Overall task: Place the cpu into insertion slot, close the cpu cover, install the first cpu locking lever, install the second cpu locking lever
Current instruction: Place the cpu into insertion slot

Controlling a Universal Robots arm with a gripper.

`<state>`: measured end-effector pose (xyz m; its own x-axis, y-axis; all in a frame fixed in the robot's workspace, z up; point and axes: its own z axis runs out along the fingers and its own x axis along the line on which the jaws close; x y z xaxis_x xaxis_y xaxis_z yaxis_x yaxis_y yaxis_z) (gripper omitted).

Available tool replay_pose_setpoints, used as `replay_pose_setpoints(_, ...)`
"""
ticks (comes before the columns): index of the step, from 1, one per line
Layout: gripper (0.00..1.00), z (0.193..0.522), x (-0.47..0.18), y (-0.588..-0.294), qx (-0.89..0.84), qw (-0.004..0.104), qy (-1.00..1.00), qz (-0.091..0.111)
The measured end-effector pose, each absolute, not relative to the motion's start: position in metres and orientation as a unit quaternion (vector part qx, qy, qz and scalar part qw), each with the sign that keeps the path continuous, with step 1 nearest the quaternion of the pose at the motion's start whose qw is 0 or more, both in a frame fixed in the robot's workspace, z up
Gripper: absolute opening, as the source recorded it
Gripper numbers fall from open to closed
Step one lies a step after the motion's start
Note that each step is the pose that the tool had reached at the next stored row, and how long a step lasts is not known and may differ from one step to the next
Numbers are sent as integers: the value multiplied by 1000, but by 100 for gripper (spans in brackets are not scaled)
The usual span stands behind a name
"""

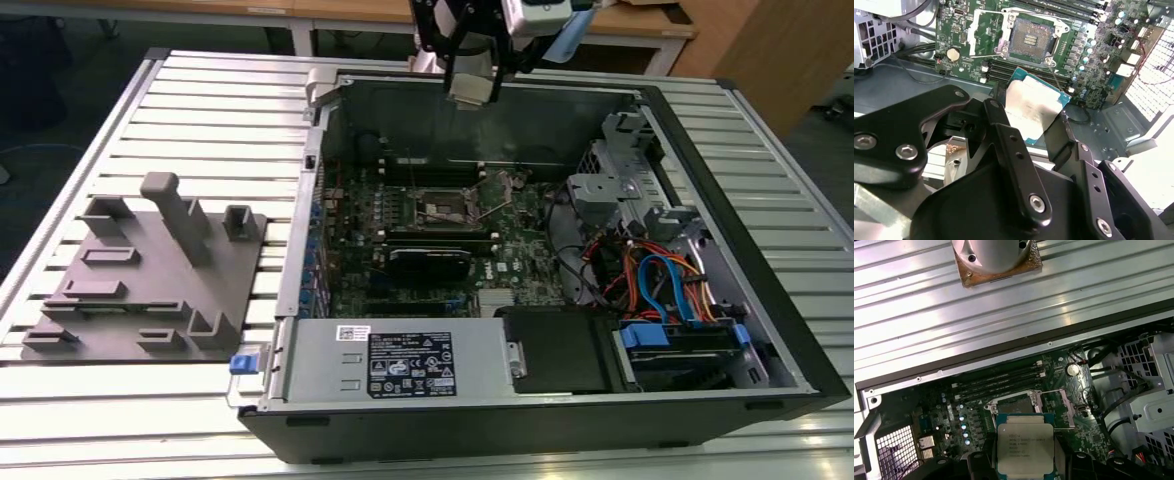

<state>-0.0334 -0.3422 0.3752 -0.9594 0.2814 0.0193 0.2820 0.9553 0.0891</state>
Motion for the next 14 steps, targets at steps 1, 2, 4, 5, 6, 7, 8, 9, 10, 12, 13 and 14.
replay_pose_setpoints(1, 54, 375, -33, -342, -145, 3, -988, -46)
replay_pose_setpoints(2, 54, 375, -33, -342, -150, 3, -988, -46)
replay_pose_setpoints(4, 54, 375, -33, -342, -160, 2, -986, -46)
replay_pose_setpoints(5, 54, 375, -33, -342, -164, 2, -985, -46)
replay_pose_setpoints(6, 54, 375, -33, -342, -166, 2, -985, -46)
replay_pose_setpoints(7, 54, 375, -33, -342, -166, 2, -985, -46)
replay_pose_setpoints(8, 54, 375, -34, -342, -166, 2, -985, -46)
replay_pose_setpoints(9, 54, 375, -34, -342, -166, 2, -985, -46)
replay_pose_setpoints(10, 54, 375, -34, -342, -167, 2, -985, -46)
replay_pose_setpoints(12, 54, 375, -34, -342, -167, 2, -985, -46)
replay_pose_setpoints(13, 54, 375, -34, -342, -167, 2, -985, -46)
replay_pose_setpoints(14, 54, 375, -34, -342, -167, 2, -985, -46)
